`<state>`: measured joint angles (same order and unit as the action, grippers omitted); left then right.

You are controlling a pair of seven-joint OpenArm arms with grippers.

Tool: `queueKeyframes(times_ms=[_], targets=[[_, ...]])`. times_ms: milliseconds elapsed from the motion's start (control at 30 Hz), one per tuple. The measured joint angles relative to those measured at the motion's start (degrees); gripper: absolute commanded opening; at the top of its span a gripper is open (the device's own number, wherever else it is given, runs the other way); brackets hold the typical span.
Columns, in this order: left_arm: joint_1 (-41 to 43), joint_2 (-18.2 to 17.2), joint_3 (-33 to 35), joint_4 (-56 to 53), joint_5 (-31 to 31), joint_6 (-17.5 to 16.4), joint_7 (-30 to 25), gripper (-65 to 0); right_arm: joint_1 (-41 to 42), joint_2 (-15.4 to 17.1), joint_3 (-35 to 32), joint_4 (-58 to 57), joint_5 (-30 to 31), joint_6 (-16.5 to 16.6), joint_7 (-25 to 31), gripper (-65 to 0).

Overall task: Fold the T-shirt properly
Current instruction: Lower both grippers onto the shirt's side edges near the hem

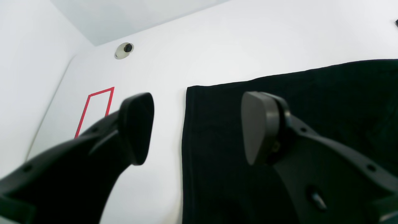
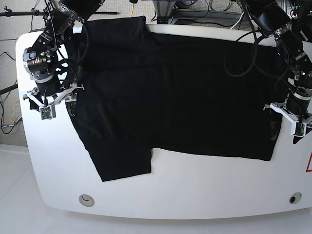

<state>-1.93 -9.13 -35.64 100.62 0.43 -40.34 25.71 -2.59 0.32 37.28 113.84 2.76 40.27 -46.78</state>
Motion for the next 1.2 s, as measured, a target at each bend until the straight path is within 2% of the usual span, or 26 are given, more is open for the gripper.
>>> queueKeyframes(times_ms=[33, 67, 100, 133, 167, 233, 300, 433, 567, 667, 767, 800, 1067, 1200], targets=[[0.00, 0.00, 0.00, 0.00, 0.00, -0.02, 0.00, -24.4, 0.00, 0.00, 0.00, 0.00, 0.00, 0.00, 0.00, -21.4], [-4.52, -0.11, 1.14, -3.19, 0.85, -0.31, -1.46, -24.3, 2.16, 0.35, -1.66, -0.28, -0.07, 0.00, 0.07, -21.3], [-6.95, -0.42, 1.51, -6.95, 0.13, -2.56, -3.15, -24.5, 3.78, 1.44, -1.88, -4.35, -1.07, 0.31, 1.60, -21.3], [-11.89, -1.66, 2.12, -15.37, 1.11, -0.17, -2.21, -24.7, 7.13, 2.91, -3.50, -9.51, -0.98, 0.07, 3.87, -21.3], [-15.02, -2.21, 3.15, -20.70, 2.54, 0.94, -2.27, -24.9, 8.96, 3.37, -3.93, -16.52, -0.94, -0.39, 3.63, -21.3], [-19.71, -3.34, 4.02, -27.69, 2.38, 1.70, -3.85, -25.0, 9.84, 3.21, -3.45, -20.61, -2.14, -0.85, 2.93, -21.3], [-21.20, -3.65, 4.94, -31.04, 1.99, 0.79, -5.35, -25.2, 9.75, 3.54, -3.17, -22.43, -0.44, -0.22, 4.76, -21.4], [-23.65, -4.04, 6.86, -38.12, 2.54, -0.11, -6.51, -24.9, 11.74, 4.59, -3.23, -27.65, -2.80, -0.11, 2.71, -21.6], [-26.62, -5.62, 8.39, -46.05, 3.15, 0.57, -7.93, -25.0, 15.26, 6.80, -3.37, -33.07, -1.14, -0.22, 5.81, -21.7], [-27.76, -7.26, 8.41, -49.57, 2.51, -0.28, -10.43, -24.7, 16.96, 7.89, -3.06, -35.78, -1.07, -0.26, 7.23, -21.7], [-29.68, -8.26, 8.66, -53.53, 2.86, 1.27, -10.91, -24.9, 18.82, 8.46, -3.10, -40.39, -2.08, -0.68, 7.30, -21.7], [-30.64, -8.74, 9.14, -55.91, 2.86, 1.68, -12.79, -24.9, 20.09, 8.76, -3.34, -42.66, -2.89, -1.09, 7.93, -21.7], [-32.70, -9.44, 11.26, -62.69, 2.14, 0.81, -15.02, -24.9, 25.88, 9.64, -4.17, -56.22, -1.33, -0.20, 14.27, -21.8], [-33.20, -9.73, 14.08, -65.42, 2.16, 2.08, -15.10, -24.5, 28.04, 10.67, -4.24, -61.02, -1.29, -0.52, 15.13, -22.1]])
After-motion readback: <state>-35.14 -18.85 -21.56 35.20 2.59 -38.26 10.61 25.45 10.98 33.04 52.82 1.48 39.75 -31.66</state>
